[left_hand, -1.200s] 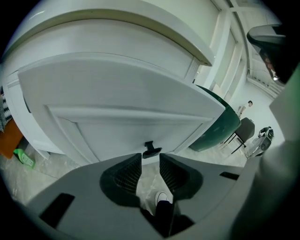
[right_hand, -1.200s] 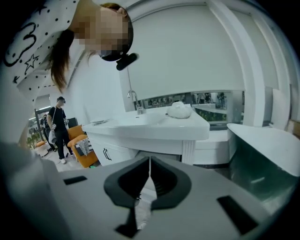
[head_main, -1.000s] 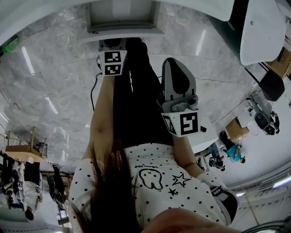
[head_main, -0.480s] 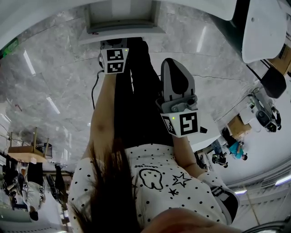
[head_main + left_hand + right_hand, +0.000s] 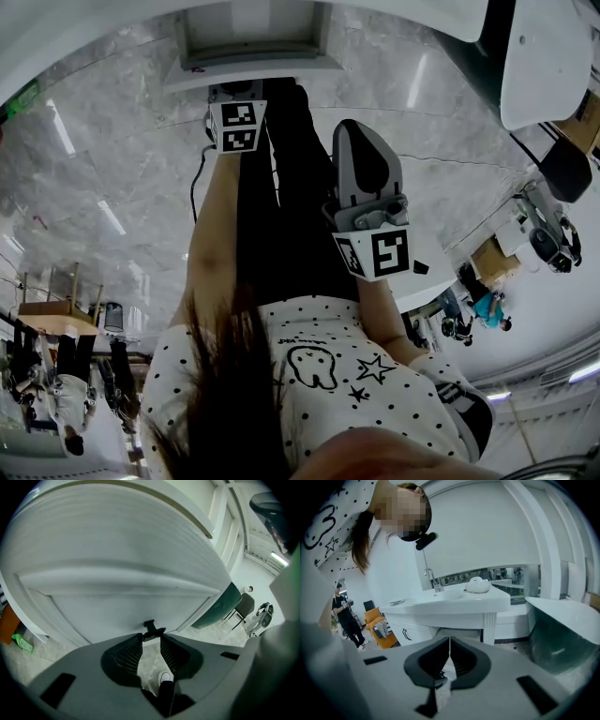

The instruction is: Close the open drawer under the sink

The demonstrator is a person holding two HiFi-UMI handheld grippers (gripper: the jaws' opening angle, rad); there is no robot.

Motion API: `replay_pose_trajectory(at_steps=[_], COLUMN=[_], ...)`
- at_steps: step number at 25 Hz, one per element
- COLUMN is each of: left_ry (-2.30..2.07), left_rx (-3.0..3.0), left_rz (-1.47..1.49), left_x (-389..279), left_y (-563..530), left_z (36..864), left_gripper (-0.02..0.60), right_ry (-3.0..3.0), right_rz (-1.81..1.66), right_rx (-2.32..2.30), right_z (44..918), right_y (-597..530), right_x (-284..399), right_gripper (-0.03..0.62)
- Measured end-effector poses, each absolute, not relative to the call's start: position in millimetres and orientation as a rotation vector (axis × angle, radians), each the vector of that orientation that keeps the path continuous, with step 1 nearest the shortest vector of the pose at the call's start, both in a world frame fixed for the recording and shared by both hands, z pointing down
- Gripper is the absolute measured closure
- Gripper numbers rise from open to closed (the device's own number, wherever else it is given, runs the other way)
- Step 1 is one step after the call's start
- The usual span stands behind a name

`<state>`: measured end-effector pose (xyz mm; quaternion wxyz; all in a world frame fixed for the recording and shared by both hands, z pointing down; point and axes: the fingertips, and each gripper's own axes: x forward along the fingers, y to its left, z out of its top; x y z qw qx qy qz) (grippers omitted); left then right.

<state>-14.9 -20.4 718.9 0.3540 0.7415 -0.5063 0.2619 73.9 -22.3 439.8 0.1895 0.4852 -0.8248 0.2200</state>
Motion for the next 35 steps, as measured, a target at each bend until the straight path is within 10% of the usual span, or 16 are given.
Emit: replay_pose_trajectory(at_steps=[35], left_ry=[-1.331], left_rx=[1.892], left_rz=[0.644], left_x=[-15.3], left_y=[-29.9], left_z=[712.8], left_gripper=[0.465], right_ry=[-2.287], right_rz=[0.683], right_rx=[1.387], right_z=[446.0], right_y=[-23.0], right_x=[79.0], right_gripper=[0.579])
